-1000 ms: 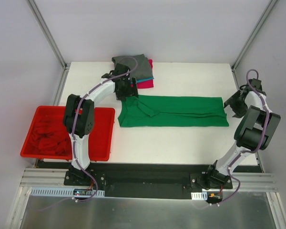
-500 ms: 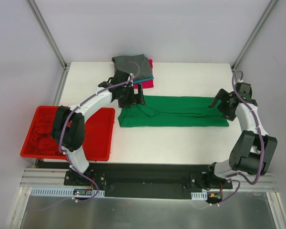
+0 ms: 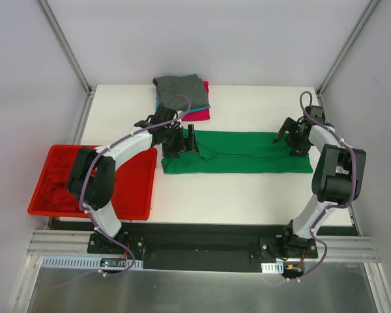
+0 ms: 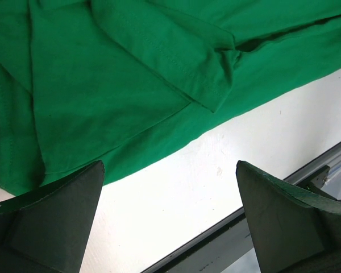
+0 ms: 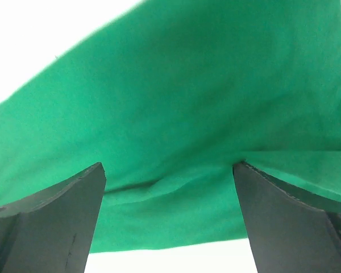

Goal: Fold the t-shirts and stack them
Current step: Fold the other side of the tshirt into a rectangle

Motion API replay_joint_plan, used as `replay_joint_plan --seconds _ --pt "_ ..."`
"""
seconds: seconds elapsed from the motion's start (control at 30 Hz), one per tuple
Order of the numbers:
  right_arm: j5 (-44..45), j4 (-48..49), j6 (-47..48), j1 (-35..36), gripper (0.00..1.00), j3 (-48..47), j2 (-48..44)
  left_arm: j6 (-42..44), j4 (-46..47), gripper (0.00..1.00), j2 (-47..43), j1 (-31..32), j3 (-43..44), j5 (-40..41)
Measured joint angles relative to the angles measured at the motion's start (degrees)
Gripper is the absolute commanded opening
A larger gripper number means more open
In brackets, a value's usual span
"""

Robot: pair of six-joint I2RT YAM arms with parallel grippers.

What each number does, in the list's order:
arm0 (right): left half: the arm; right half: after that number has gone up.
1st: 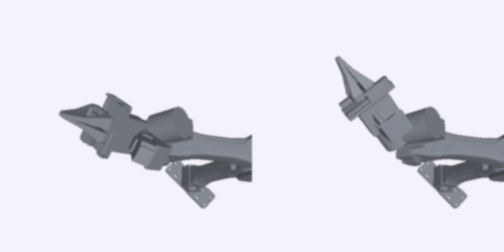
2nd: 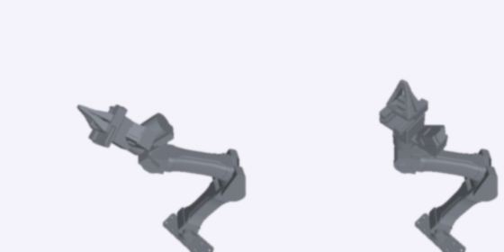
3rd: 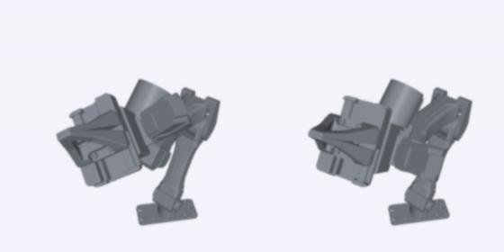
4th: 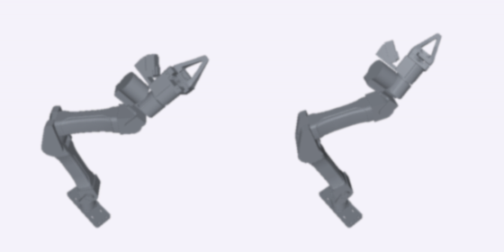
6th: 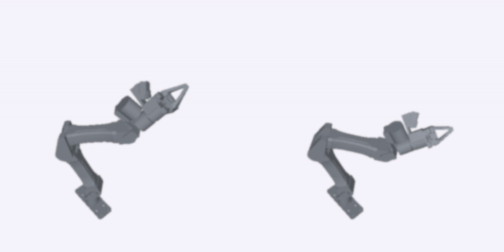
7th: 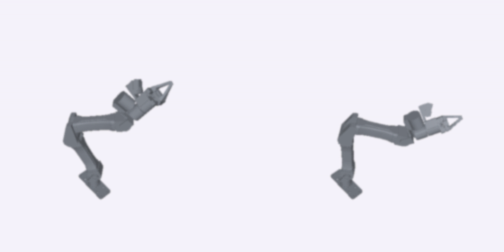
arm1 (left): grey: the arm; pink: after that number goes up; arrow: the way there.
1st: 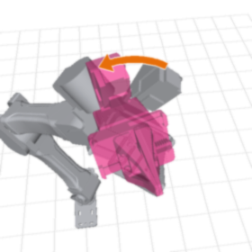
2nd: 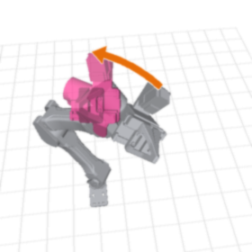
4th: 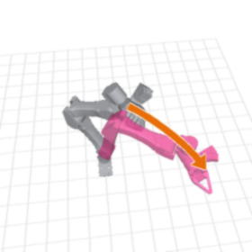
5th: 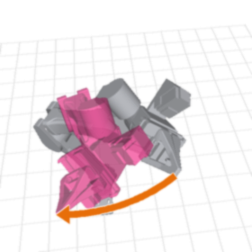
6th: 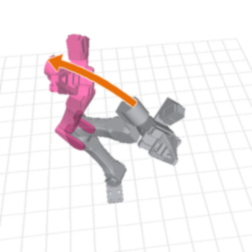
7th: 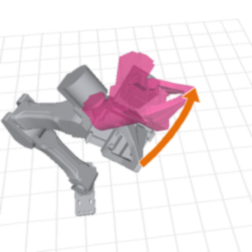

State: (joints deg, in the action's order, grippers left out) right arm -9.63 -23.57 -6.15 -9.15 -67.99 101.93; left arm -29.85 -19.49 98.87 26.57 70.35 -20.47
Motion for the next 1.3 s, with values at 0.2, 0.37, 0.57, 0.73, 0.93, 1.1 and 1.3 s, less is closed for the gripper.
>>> replay_joint_plan --seconds 0.2,0.37,0.57,0.73,0.93,1.1,1.3 --pt "3.1 3.1 0.0 0.0 0.96 -2.9 1.4 -1.0 1.9 0.99 0.8 0.1 0.7 -3.4" --pt "2.8 5.0 -0.7 0.0 0.96 4.9 -1.0 -2.3 3.6 0.99 4.1 1.5 3.1 -4.8" --pt "1.7 7.0 -1.1 0.0 0.96 7.0 -2.2 -4.1 5.1 0.99 9.7 4.2 7.5 -5.5" --pt "1.3 7.2 -1.1 0.0 0.96 7.0 -2.2 -5.2 5.6 0.99 11.8 4.9 9.3 -5.8" --pt "0.9 7.3 -1.3 -0.4 0.96 7.0 -2.2 -5.9 5.8 0.99 12.8 5.0 9.6 -5.8" --pt "-0.4 7.3 -1.8 -1.0 0.96 7.0 -2.1 -6.9 5.8 0.99 15.3 5.6 10.4 -4.4" --pt "-1.1 7.4 -1.9 -1.3 0.96 7.0 -2.1 -7.4 5.7 0.99 18.3 5.8 13.3 -1.2"
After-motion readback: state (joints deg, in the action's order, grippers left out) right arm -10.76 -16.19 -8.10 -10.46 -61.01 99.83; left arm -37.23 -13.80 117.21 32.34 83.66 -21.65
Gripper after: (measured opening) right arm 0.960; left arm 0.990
